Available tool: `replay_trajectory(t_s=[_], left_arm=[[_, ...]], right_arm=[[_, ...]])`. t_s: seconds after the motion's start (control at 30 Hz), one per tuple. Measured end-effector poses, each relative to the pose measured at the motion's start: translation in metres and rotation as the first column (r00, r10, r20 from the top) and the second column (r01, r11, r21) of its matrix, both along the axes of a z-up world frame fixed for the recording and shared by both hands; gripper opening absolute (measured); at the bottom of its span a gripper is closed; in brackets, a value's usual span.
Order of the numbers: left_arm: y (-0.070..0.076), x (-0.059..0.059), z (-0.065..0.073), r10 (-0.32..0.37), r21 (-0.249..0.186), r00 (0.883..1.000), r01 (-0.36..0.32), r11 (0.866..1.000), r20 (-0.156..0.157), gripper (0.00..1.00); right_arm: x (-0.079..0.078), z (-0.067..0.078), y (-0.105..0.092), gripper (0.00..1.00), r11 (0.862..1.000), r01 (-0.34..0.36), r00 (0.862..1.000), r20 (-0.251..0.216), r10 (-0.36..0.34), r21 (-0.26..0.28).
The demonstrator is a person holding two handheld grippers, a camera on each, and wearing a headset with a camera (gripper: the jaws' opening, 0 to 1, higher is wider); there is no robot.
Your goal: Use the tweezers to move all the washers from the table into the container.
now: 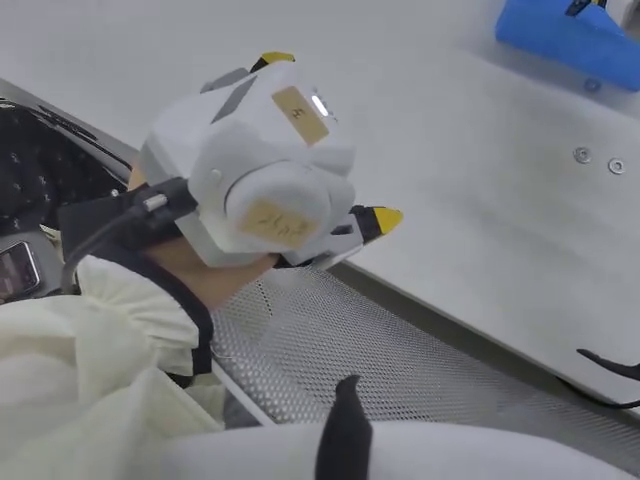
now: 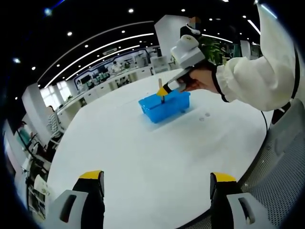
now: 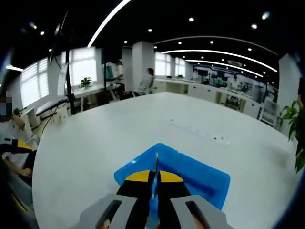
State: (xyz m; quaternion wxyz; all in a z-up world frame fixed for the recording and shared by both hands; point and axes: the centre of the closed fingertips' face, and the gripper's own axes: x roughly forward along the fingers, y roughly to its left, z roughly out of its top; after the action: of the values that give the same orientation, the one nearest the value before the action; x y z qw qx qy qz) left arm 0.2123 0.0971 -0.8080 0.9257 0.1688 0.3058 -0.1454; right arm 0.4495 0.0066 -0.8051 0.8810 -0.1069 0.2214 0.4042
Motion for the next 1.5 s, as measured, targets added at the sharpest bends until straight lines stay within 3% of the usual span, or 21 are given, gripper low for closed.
replay_trajectory(t_s=[0.57, 0.83, 1.1, 1.5], left_arm=[[-0.001, -0.001, -0.001, 0.001, 0.006, 1.0, -0.001, 1.0, -0.008, 0.94], [-0.001, -0.002, -0.002, -0.002, 0.013, 1.0, 0.002, 1.0, -0.015, 0.94], [-0.002, -0.002, -0.002, -0.006, 0.016, 1.0, 0.006, 1.0, -0.016, 0.94], [-0.002, -0.003, -0.003, -0.012, 0.018, 1.0, 0.012, 1.0, -0.02, 0.94]], right_arm=[[-0.001, -0.003, -0.001, 0.02, 1.0, -0.006, 1.0, -0.006, 0.006, 0.0], [-0.001, 0.018, -0.007, 0.02, 1.0, -0.002, 1.0, 0.029, 0.001, 0.024], [-0.01, 0.045, -0.018, 0.02, 0.995, 0.006, 1.0, 0.026, -0.009, 0.104], [-0.025, 0.055, -0.039, 0.02, 0.995, 0.014, 0.999, 0.031, -0.017, 0.098]])
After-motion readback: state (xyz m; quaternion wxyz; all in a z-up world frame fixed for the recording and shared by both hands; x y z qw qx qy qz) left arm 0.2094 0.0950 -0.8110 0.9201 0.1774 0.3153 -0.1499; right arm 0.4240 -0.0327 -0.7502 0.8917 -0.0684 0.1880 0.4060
